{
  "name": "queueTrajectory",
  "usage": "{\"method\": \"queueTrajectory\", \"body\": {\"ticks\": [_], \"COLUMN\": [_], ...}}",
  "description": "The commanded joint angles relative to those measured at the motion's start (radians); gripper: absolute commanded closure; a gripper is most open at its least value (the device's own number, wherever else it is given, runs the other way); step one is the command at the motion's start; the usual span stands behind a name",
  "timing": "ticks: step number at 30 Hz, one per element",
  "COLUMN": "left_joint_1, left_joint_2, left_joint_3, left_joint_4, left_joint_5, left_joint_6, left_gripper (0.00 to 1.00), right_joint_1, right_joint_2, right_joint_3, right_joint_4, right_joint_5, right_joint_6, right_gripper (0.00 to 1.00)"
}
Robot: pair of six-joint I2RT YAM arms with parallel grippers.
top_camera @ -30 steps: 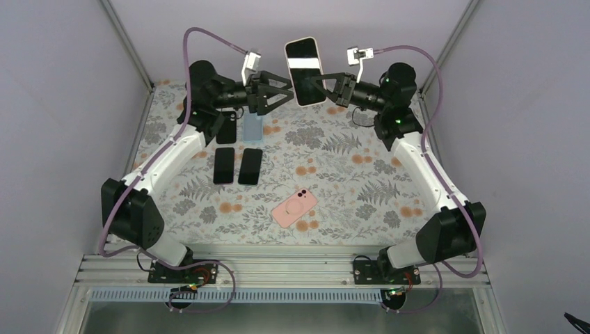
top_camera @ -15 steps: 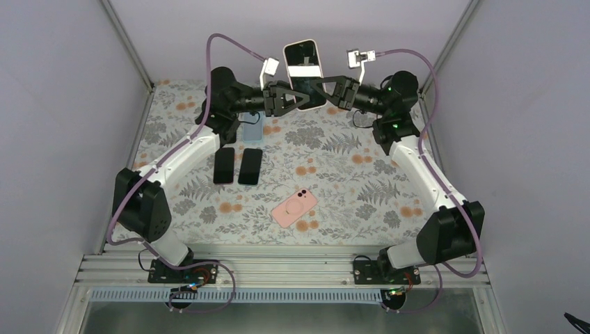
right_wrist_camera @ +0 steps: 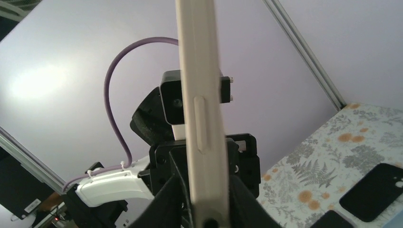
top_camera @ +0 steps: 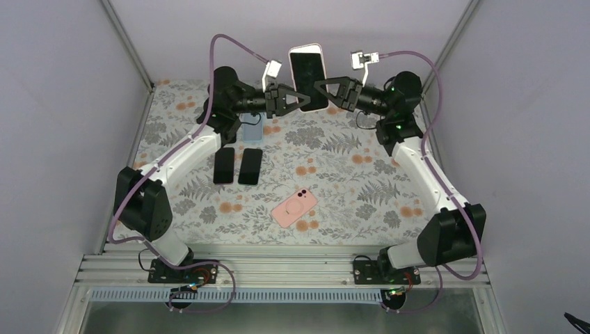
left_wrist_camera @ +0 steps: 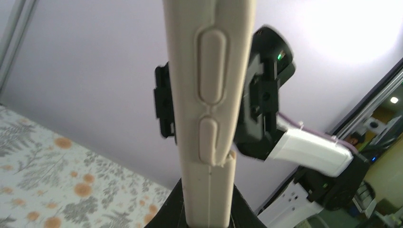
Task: Take the phone out of the phone case
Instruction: Pick up the phone at the center of the board.
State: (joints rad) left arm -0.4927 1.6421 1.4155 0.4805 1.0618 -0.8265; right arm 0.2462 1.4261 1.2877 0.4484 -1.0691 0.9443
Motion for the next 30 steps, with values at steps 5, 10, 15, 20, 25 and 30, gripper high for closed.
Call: {"method": "queueTrajectory", "body": {"ticks": [5, 10, 15, 20, 25, 30], "left_joint_1": [0.04, 0.034, 0.027, 0.016, -0.002, -0.008], "left_joint_2": [-0.043, -0.04, -0.028, -0.012, 0.009, 0.012], "left_joint_3": [0.018, 0.043, 0.085, 0.119, 0.175, 0.183], "left_joint_4": [-0.123, -0.286, -0.474, -0.6, -0.727, -0.741], "left_joint_5": [0.106, 0.168, 0.19, 0.191, 0.175, 0.173], "left_joint_6": [0.18, 0.309, 0.462, 0.567, 0.675, 0.69], "left_gripper": [0.98, 0.98, 0.98, 0.97, 0.97, 0.97], "right_joint_1": [-0.012, -0.011, 0.004, 0.012, 0.022, 0.027], "right_joint_2": [-0.084, -0.084, -0.037, -0.006, 0.011, 0.024], "right_joint_3": [0.117, 0.124, 0.182, 0.193, 0.207, 0.218], "right_joint_4": [-0.34, -0.475, -0.701, -0.792, -0.826, -0.833], "right_joint_5": [0.012, -0.012, -0.032, -0.071, -0.102, -0.12], "right_joint_6": [-0.36, -0.487, -0.648, -0.694, -0.709, -0.705], "right_gripper": [0.72, 0.7, 0.7, 0.76, 0.77, 0.83]}}
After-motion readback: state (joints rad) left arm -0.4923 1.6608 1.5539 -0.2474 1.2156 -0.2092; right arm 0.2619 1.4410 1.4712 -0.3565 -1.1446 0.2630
